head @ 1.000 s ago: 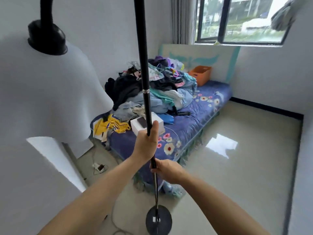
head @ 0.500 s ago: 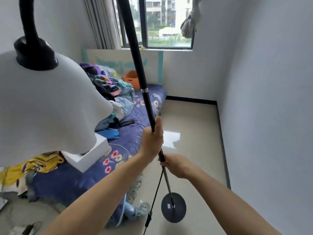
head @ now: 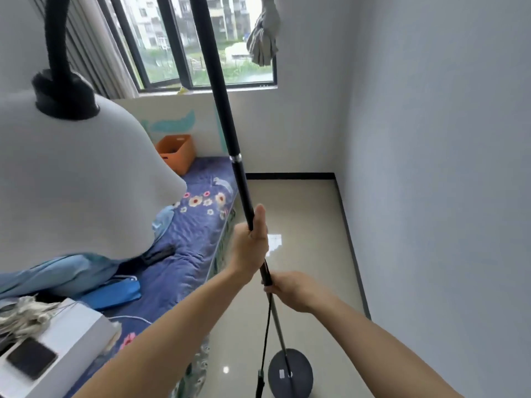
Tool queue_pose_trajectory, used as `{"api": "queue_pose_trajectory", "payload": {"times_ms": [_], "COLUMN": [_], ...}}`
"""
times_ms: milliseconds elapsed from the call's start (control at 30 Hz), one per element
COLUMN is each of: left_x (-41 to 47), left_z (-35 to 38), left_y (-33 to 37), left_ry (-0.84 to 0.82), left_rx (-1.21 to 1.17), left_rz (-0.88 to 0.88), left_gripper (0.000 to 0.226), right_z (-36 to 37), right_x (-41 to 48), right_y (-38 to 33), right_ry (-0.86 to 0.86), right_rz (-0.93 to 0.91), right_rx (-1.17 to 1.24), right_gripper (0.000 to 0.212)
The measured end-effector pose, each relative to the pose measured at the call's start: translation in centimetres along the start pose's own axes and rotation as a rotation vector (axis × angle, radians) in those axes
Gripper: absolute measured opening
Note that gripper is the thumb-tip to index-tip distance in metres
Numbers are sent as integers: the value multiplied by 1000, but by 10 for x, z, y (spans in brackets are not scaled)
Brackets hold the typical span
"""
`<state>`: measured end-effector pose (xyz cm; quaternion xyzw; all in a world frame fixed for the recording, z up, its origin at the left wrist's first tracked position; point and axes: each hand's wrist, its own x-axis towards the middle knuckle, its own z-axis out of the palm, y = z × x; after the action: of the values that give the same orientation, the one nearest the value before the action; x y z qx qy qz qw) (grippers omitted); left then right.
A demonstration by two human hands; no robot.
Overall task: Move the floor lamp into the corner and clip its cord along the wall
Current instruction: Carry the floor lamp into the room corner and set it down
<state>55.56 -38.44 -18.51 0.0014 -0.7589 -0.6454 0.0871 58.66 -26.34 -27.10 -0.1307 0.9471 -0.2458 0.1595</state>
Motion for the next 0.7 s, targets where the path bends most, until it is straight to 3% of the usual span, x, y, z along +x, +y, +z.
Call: {"api": "queue_pose_trajectory", "payload": {"times_ms": [200, 567, 700], "left_x": [108, 319, 410], "left_z": [34, 80, 89], "left_y": [38, 4, -2], "left_ry": [107, 52, 18], "left_rx": [18, 53, 51], "left_rz": [24, 25, 51], "left_gripper": [82, 71, 71], "right_z": [-63, -146, -185], "right_x": [84, 286, 366], "right_y": [20, 65, 76], "right_ry": [43, 41, 47], "right_rz": [-50, -53, -6], "right_rx": [75, -68, -35], "right_gripper": [23, 29, 22]}}
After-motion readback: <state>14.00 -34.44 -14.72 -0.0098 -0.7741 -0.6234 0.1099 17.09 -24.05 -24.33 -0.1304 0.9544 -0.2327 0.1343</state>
